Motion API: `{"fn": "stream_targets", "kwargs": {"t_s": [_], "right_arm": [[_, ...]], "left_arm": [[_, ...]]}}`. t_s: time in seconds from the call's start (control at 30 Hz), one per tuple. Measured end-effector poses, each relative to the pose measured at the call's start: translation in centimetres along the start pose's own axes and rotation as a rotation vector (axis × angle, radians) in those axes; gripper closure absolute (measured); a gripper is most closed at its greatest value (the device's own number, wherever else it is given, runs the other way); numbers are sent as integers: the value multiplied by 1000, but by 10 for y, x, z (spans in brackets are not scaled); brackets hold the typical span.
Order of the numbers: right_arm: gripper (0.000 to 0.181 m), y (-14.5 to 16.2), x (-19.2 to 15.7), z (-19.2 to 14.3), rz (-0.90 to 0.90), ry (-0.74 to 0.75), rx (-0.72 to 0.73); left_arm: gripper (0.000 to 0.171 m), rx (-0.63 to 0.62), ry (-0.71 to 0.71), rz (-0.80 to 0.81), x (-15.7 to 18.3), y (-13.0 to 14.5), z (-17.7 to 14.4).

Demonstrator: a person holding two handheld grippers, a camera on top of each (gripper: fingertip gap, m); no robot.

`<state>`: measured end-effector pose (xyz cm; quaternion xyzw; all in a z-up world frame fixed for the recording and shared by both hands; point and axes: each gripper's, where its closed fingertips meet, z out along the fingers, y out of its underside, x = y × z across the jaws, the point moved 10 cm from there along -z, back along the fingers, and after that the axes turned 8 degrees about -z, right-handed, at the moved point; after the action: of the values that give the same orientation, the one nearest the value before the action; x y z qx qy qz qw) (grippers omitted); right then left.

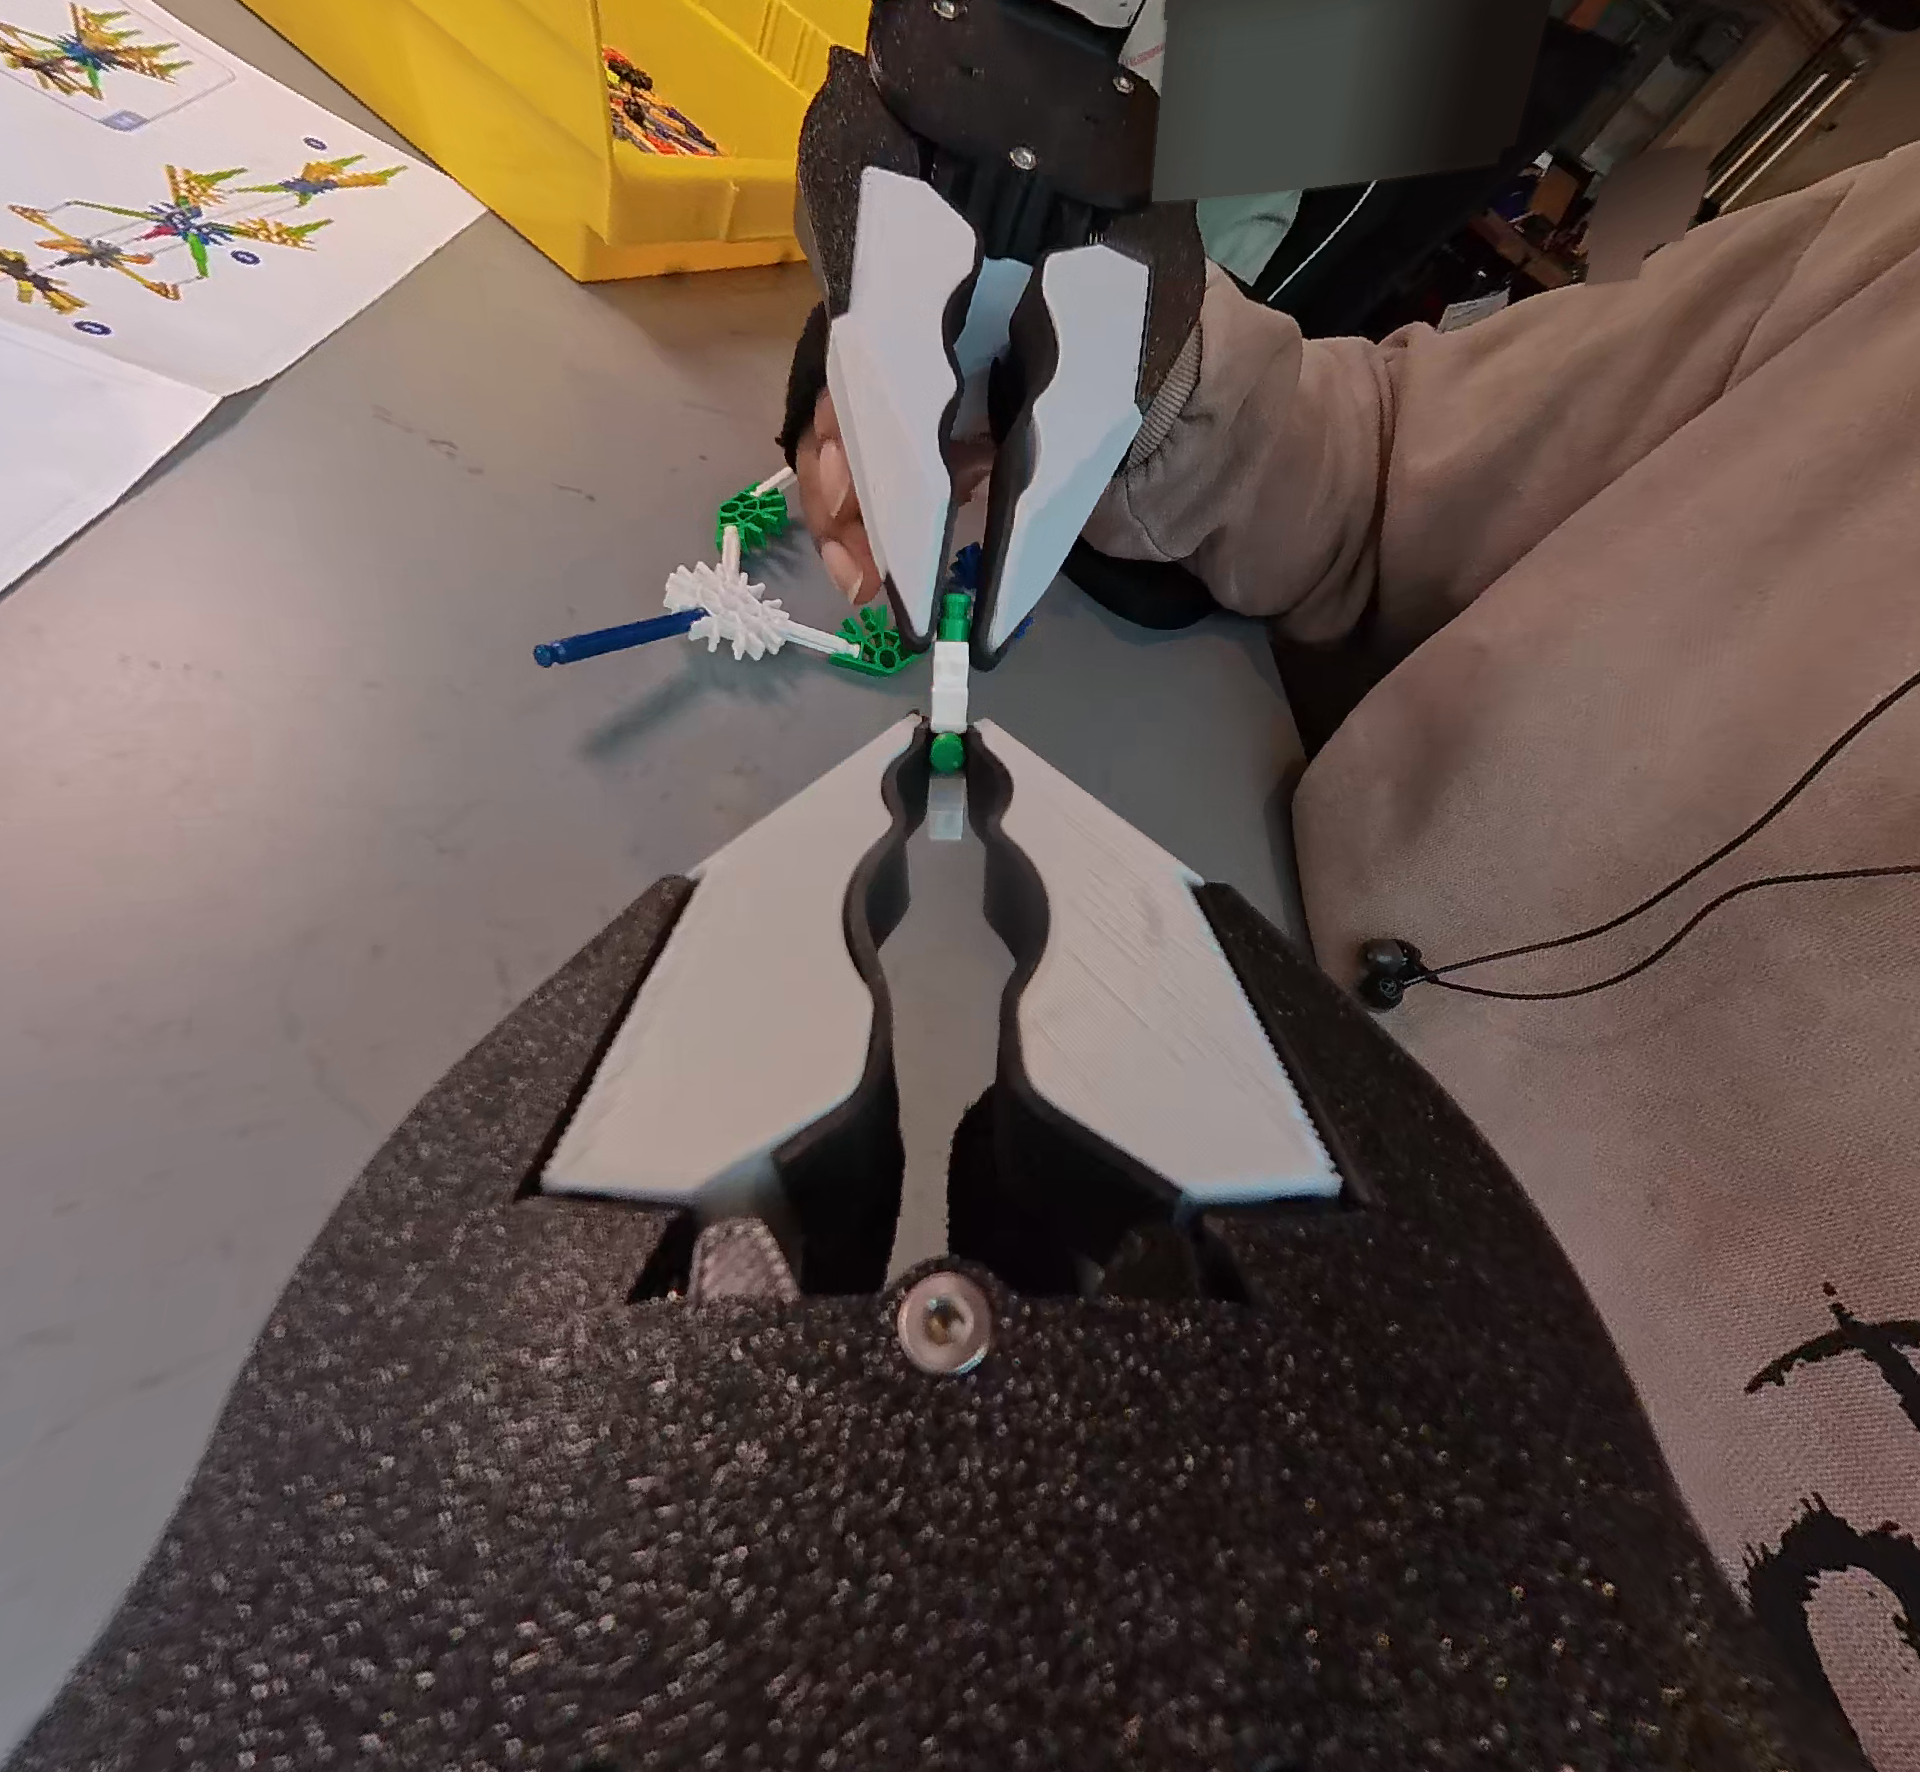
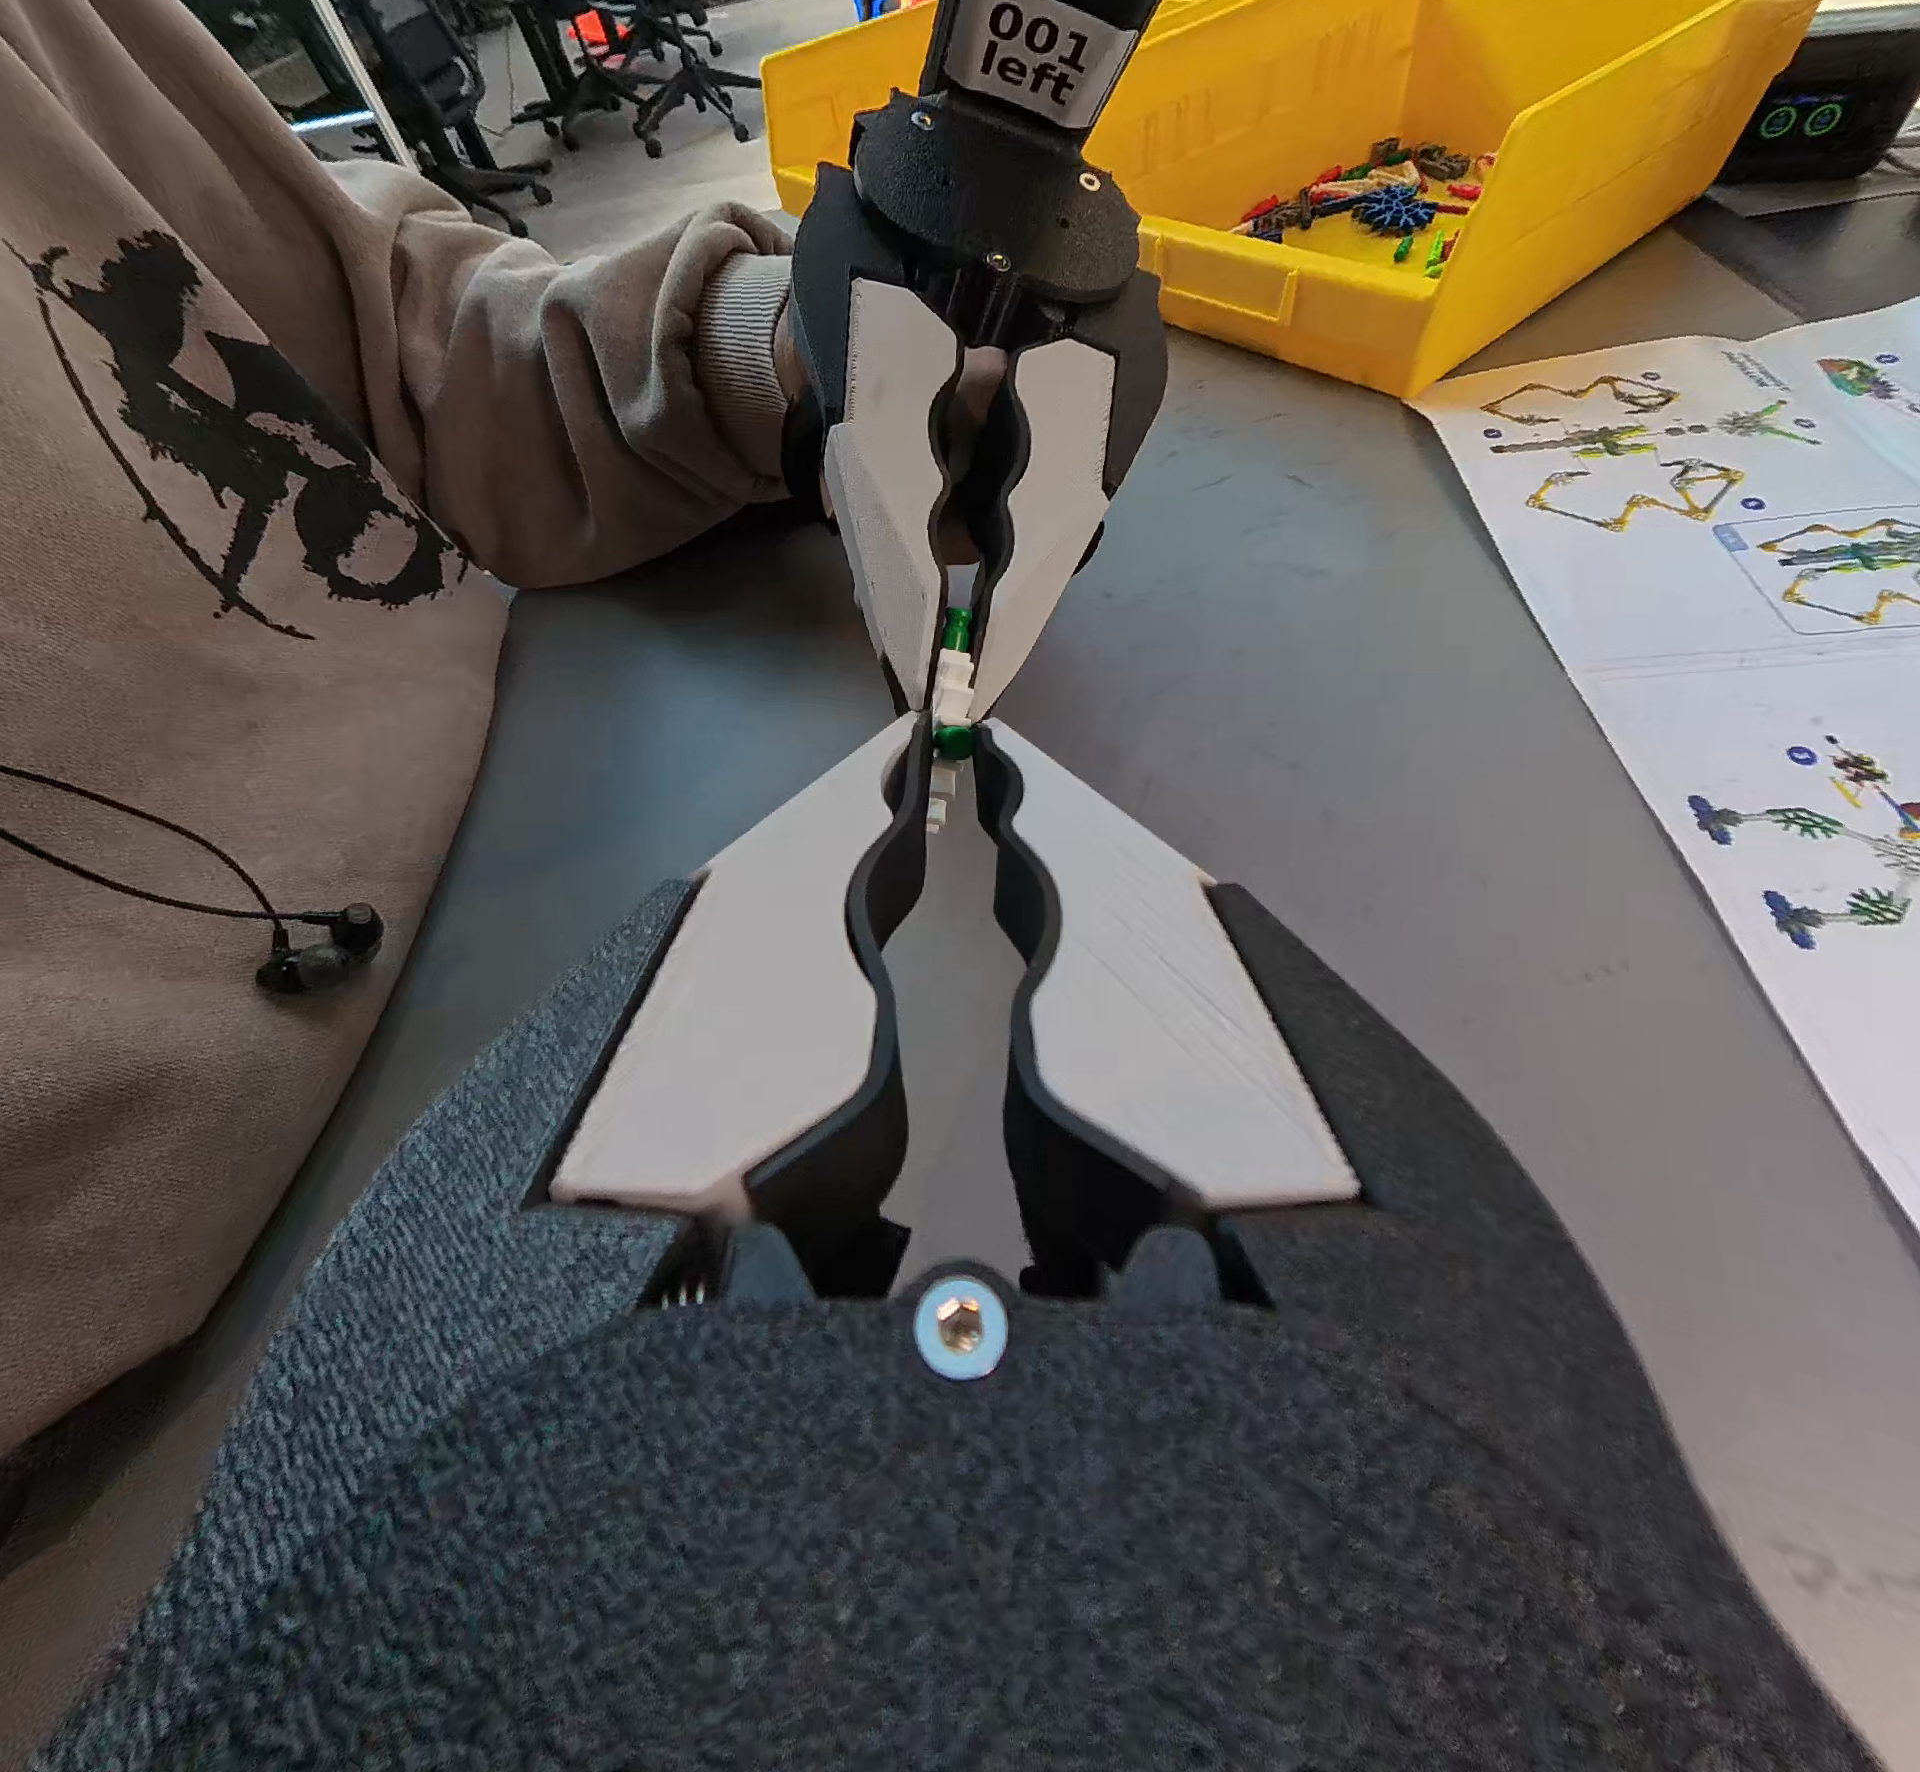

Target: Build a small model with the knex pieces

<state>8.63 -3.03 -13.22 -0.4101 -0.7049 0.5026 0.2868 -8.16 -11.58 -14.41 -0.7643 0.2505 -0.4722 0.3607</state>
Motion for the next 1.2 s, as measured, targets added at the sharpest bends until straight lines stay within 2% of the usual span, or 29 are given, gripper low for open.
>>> {"fn": "stream_targets", "kwargs": {"t_s": [0.1,0.2,0.3,0.4,0.5,0.6,0.73,0.9,1.2], "right_arm": [[176,1,0,-1,-24,-2,-21],[177,-2,0,-3,-49,34,13],[177,-7,1,-5,-41,56,82],[177,-8,2,-6,-11,54,132],[177,-6,8,-5,58,119,118],[177,-4,11,4,11,271,9],[177,-3,7,23,-245,528,-211],[175,-4,1,35,-452,732,-347],[179,1,-2,43,-673,892,-501]], "left_arm": [[165,-11,-21,6,0,1,3],[163,41,-15,-4,-1,-1,0],[150,100,-1,8,0,-4,-1],[164,148,-17,59,5,-6,1],[165,164,-99,56,2,-8,0],[165,186,-174,-47,-14,-5,0],[163,234,-242,-204,-36,-2,1],[162,319,-256,-353,-42,-3,4],[166,409,-253,-480,-49,-3,18]]}}
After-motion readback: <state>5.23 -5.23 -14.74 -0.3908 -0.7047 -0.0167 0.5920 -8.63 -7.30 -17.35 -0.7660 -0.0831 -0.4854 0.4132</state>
